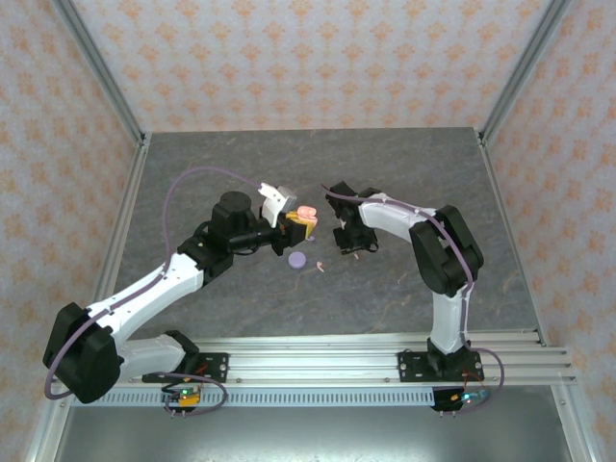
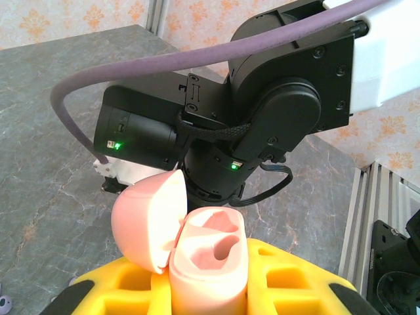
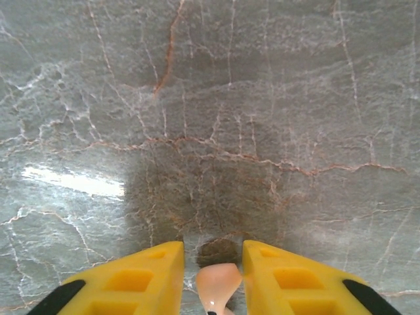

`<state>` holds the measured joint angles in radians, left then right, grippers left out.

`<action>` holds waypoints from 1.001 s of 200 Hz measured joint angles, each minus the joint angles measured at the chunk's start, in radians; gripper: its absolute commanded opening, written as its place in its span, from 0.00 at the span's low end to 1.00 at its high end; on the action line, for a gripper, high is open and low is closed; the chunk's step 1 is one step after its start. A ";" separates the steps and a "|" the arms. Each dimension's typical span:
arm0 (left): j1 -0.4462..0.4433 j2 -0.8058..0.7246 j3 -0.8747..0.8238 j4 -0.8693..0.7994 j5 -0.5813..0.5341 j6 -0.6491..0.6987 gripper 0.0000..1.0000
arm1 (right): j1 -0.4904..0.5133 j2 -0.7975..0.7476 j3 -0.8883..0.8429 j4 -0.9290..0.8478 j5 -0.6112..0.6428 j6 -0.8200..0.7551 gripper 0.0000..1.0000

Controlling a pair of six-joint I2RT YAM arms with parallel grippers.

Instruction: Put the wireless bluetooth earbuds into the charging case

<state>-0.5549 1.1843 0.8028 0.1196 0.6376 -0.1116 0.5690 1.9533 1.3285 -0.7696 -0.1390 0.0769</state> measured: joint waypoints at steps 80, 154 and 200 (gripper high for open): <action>0.000 0.000 0.000 0.000 0.000 0.000 0.12 | 0.002 0.000 0.000 -0.004 0.005 0.000 0.31; 0.000 0.000 0.000 0.000 0.000 0.000 0.12 | 0.002 0.000 0.001 -0.012 0.005 -0.005 0.31; 0.000 -0.008 0.000 -0.004 0.000 -0.001 0.12 | 0.002 0.000 0.004 -0.027 0.005 -0.012 0.31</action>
<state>-0.5549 1.1763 0.8028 0.1158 0.6373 -0.1123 0.5705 1.9533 1.3327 -0.7967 -0.1341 0.0647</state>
